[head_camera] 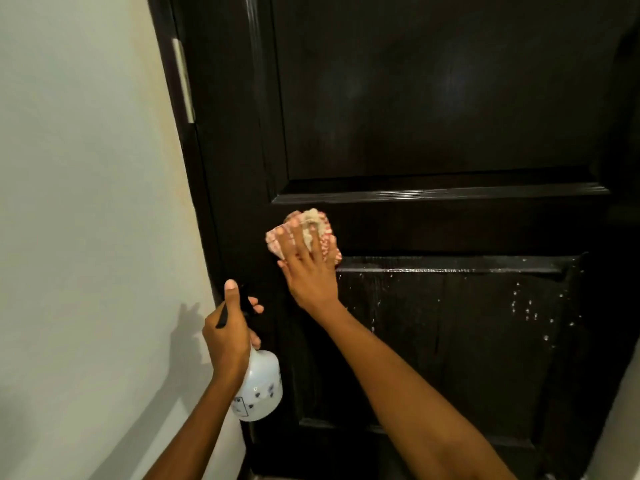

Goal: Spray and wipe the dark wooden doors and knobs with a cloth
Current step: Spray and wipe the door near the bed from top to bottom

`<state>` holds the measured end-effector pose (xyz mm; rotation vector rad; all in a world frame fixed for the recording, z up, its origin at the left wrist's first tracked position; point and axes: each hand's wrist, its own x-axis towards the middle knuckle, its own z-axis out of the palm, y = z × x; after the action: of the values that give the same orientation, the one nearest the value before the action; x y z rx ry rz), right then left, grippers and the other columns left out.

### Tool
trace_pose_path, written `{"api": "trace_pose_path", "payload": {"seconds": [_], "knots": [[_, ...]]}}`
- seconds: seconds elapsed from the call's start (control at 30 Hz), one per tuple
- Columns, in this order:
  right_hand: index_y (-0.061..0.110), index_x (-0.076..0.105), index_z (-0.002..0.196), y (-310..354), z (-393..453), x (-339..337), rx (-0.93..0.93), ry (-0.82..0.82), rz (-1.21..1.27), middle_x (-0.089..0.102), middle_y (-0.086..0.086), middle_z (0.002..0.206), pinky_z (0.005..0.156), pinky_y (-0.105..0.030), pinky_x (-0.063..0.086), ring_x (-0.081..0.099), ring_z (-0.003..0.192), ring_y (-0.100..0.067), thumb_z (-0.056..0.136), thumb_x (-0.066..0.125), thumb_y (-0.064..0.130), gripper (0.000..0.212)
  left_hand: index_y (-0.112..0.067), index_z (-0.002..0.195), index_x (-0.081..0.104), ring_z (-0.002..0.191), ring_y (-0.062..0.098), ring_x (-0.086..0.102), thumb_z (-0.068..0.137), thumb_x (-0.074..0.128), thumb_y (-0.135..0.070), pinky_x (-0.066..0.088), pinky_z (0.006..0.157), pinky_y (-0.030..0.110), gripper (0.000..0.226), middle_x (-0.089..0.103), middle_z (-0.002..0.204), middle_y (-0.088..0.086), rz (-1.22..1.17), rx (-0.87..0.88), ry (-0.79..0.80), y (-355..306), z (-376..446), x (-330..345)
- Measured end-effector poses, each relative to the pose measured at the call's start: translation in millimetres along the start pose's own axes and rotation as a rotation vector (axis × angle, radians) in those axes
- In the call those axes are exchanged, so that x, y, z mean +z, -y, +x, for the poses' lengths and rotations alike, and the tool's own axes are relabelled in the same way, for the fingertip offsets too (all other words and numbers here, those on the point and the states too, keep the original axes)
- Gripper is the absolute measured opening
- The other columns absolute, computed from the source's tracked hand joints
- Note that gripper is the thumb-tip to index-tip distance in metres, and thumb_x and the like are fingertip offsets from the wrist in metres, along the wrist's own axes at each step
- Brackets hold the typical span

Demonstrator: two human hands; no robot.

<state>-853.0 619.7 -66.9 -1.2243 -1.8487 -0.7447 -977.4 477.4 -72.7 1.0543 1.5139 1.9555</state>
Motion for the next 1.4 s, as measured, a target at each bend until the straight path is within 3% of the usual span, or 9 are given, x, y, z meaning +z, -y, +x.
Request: {"api": "trace_pose_path", "payload": {"seconds": [0.13,0.23,0.37,0.47,0.7,0.87,1.03,1.23,1.4], "knots": [[0.029,0.025,0.161,5.0,8.7,6.1,-0.397,0.118,-0.114,0.019,-0.002,0.169,0.124,-0.056,0.000,0.009,0.156,-0.030,0.102,0.048,0.037,0.063,-0.011,0.085,0.077,0.043,0.026,0.053,0.102,0.038,-0.067,0.049,0.050,0.033,0.070,0.078,0.078,0.005,0.027,-0.016,-0.030,11.1,1.2,-19.5],[0.032,0.019,0.161,-24.8,-5.4,0.3,-0.548,0.186,-0.138,0.011,0.001,0.169,0.125,-0.054,-0.004,0.007,0.157,-0.027,0.101,0.044,0.036,0.065,-0.010,0.086,0.077,0.043,0.026,0.053,0.102,0.040,-0.066,0.049,0.049,0.033,0.069,0.078,0.079,0.006,0.028,-0.056,-0.019,18.7,-6.0,-21.9],[0.032,0.037,0.156,-81.2,-42.4,-19.6,-0.330,0.069,-0.079,0.020,0.005,0.166,0.125,-0.055,0.001,0.018,0.154,-0.025,0.103,0.046,0.040,0.054,-0.007,0.086,0.076,0.039,0.022,0.050,0.101,0.045,-0.063,0.045,0.039,0.028,0.066,0.077,0.078,0.008,-0.020,-0.091,0.026,17.7,-14.4,-4.4],[0.034,0.031,0.158,-125.4,-76.1,-39.8,-0.108,0.033,-0.104,0.020,0.006,0.167,0.123,-0.060,0.005,0.023,0.152,-0.030,0.102,0.051,0.042,0.060,-0.009,0.088,0.075,0.040,0.022,0.050,0.098,0.045,-0.066,0.045,0.042,0.030,0.066,0.078,0.080,0.007,-0.044,-0.107,0.093,15.5,-21.3,14.2],[0.031,0.006,0.163,-162.3,-131.0,-61.8,0.568,-0.007,0.051,-0.014,0.006,0.169,0.123,-0.060,-0.008,-0.004,0.157,-0.029,0.105,0.028,0.050,0.064,-0.006,0.088,0.074,0.040,0.020,0.052,0.099,0.042,-0.067,0.046,0.043,0.031,0.070,0.078,0.081,0.008,-0.031,-0.114,0.192,11.9,-30.3,43.0],[0.034,0.004,0.161,-142.7,-129.5,-49.6,0.514,-0.009,0.095,-0.017,0.005,0.168,0.121,-0.063,-0.008,-0.007,0.156,-0.033,0.106,0.032,0.044,0.062,0.002,0.081,0.070,0.039,0.016,0.050,0.085,0.041,-0.078,0.042,0.040,0.028,0.085,0.068,0.065,0.012,0.000,-0.143,0.238,8.9,-25.2,45.8],[0.030,0.016,0.162,-105.2,-123.1,-24.9,0.329,0.040,0.048,-0.009,0.000,0.170,0.122,-0.064,-0.004,0.002,0.156,-0.037,0.106,0.036,0.041,0.061,-0.001,0.086,0.074,0.038,0.017,0.052,0.100,0.043,-0.066,0.045,0.040,0.028,0.073,0.077,0.076,0.011,-0.009,-0.146,0.229,9.5,-14.9,41.3],[0.030,0.020,0.161,-54.2,-95.9,-0.4,0.249,0.053,0.064,0.003,-0.005,0.170,0.121,-0.065,-0.003,-0.006,0.155,-0.038,0.106,0.041,0.036,0.060,-0.003,0.072,0.067,0.037,0.018,0.050,0.101,0.040,-0.069,0.044,0.039,0.027,0.078,0.065,0.060,0.012,0.028,-0.173,0.056,15.1,-12.3,17.7],[0.030,0.024,0.160,-3.2,-69.2,14.9,0.081,0.051,0.105,0.013,-0.004,0.170,0.121,-0.063,-0.001,0.010,0.155,-0.036,0.101,0.052,0.030,0.065,-0.006,0.086,0.073,0.040,0.019,0.054,0.102,0.039,-0.067,0.048,0.040,0.027,0.072,0.076,0.077,0.008,0.063,-0.145,-0.001,25.4,-4.3,-7.7]]}}
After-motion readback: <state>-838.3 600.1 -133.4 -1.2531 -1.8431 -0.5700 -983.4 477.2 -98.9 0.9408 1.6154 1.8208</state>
